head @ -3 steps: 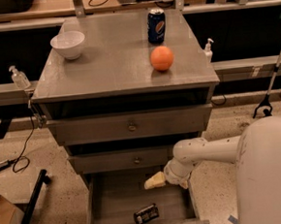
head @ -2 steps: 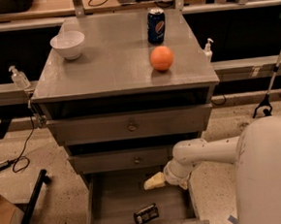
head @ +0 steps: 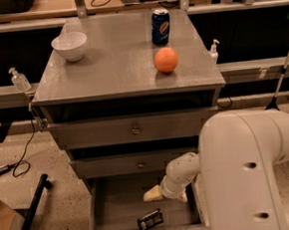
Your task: Pick rxbar chocolate from bottom drawer and place on counter
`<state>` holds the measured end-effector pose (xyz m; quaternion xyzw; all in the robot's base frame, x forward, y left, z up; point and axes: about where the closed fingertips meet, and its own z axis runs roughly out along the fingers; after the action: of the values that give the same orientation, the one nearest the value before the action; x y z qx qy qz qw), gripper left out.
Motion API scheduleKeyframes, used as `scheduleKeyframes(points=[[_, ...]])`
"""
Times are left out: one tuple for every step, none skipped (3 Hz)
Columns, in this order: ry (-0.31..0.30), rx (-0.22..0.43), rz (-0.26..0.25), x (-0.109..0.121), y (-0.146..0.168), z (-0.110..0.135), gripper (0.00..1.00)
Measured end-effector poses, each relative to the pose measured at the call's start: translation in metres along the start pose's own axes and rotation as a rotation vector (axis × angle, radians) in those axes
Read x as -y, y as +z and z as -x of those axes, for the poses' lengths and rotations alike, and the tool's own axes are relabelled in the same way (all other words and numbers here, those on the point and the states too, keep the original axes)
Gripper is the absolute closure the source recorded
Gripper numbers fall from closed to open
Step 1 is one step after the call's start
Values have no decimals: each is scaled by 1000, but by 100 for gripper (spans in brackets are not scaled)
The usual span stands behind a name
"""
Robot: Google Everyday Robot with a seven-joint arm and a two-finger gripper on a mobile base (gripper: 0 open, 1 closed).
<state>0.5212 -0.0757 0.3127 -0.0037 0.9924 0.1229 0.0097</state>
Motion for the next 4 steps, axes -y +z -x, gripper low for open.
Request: scheduleKeyframes(points=[[-11, -1, -18, -4, 25, 7, 0], [44, -46, 29, -4, 61, 11, 0], [38, -16, 29, -9, 56, 27, 0], [54, -53, 91, -13, 76, 8, 0]])
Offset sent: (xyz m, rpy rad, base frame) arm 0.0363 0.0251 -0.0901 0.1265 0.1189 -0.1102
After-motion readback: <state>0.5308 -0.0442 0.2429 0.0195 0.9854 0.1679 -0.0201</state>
